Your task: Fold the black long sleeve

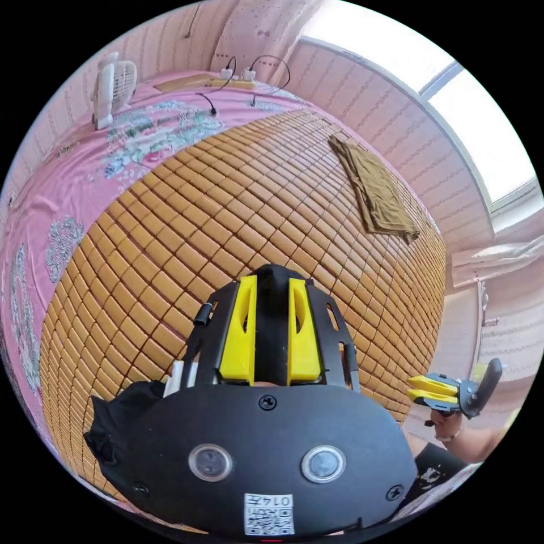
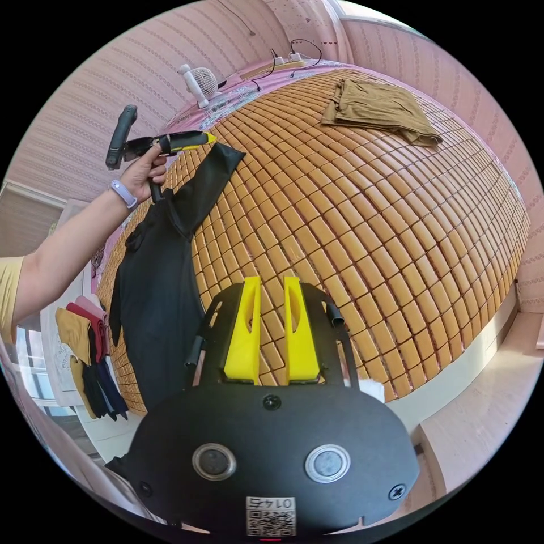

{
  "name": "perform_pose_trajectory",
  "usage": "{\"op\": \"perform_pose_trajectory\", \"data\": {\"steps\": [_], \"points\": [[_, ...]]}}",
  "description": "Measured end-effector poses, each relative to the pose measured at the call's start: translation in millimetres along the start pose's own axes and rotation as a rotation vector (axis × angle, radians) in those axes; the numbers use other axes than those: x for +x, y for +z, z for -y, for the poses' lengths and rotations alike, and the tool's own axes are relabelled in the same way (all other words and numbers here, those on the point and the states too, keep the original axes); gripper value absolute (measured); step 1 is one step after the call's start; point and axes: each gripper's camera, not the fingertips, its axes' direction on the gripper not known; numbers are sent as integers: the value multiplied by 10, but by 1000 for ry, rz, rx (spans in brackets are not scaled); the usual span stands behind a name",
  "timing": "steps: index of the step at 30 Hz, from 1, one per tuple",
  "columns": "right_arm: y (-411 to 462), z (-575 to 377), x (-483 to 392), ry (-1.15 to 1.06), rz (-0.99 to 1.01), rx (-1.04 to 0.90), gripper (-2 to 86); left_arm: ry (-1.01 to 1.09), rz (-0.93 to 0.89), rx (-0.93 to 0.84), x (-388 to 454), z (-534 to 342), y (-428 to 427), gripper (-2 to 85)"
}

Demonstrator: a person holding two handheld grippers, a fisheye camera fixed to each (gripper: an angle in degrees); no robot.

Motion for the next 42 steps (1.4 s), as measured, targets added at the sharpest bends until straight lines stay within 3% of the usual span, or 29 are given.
{"op": "perform_pose_trajectory", "data": {"steps": [3,7,14,20,24,28,30,36,38,42], "points": [[-110,69,218,18,45,58,69,49,45,50,108,-282,-76,1],[-231,188,411,-24,90,106,70,235,-155,179,429,-1135,-498,-8],[-176,368,543,-126,161,60,73,-99,-135,154,72,-2167,-358,-10],[74,675,401,-287,240,-3,88,-209,-190,207,-179,-2381,-271,-10],[220,780,276,-375,281,-50,94,-172,-185,232,-163,-2386,-292,-10],[265,926,214,-463,284,-110,30,-142,-238,297,-194,-2279,-384,-10],[109,921,261,-451,243,-29,21,-133,-242,363,-195,-2151,-471,-10],[-324,824,970,-82,241,133,16,-109,-293,439,-17,-1035,-349,-5],[-333,815,1172,4,223,113,20,-93,-188,367,111,-693,-181,3],[-301,794,1384,78,199,50,51,4,-172,281,268,-555,-146,33]]}}
